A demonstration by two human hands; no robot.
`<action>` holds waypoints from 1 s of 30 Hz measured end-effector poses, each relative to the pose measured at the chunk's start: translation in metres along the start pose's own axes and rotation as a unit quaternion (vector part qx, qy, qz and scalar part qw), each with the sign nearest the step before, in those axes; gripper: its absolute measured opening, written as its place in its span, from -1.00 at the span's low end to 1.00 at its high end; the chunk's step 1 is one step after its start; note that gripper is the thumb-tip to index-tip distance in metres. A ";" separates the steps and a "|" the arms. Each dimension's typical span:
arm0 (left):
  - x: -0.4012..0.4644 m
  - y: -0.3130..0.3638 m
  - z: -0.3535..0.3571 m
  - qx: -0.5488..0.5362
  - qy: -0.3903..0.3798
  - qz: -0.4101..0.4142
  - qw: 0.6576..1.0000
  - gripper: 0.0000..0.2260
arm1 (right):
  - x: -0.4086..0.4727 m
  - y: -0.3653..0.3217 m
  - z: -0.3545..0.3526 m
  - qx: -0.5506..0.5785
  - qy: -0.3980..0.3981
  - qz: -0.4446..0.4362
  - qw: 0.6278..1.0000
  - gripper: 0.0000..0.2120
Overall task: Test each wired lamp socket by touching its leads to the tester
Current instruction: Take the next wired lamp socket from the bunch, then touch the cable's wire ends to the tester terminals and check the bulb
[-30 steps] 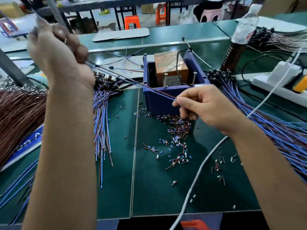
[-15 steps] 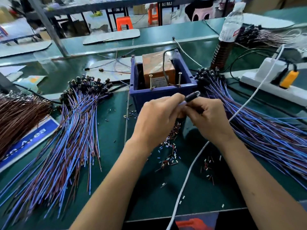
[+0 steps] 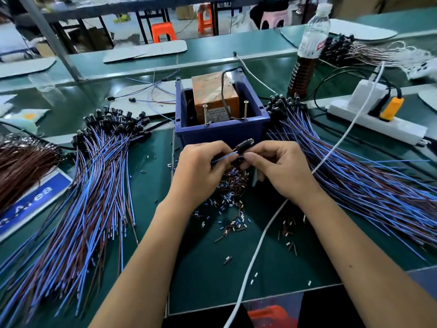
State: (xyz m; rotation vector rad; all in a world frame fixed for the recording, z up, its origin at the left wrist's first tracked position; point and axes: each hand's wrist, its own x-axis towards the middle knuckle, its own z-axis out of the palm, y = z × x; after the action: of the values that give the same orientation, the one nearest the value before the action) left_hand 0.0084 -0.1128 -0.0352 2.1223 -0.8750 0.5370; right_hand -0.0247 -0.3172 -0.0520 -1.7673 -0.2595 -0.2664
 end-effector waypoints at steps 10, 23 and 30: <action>-0.002 -0.004 0.001 -0.049 -0.001 -0.063 0.997 -0.90 | 0.002 0.003 -0.004 0.071 0.069 0.016 0.995 -0.85; -0.004 -0.002 0.007 -0.141 -0.003 -0.111 0.984 -0.87 | 0.002 0.003 0.005 0.044 0.054 -0.006 0.998 -0.96; -0.002 0.000 0.011 -0.163 0.000 -0.128 0.978 -0.83 | 0.001 0.005 0.003 0.027 0.031 -0.008 0.999 -0.91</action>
State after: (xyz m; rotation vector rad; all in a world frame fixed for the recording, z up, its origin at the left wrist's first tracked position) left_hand 0.0077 -0.1203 -0.0431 1.8941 -0.6273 0.2417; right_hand -0.0225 -0.3155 -0.0570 -1.7017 -0.2341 -0.3218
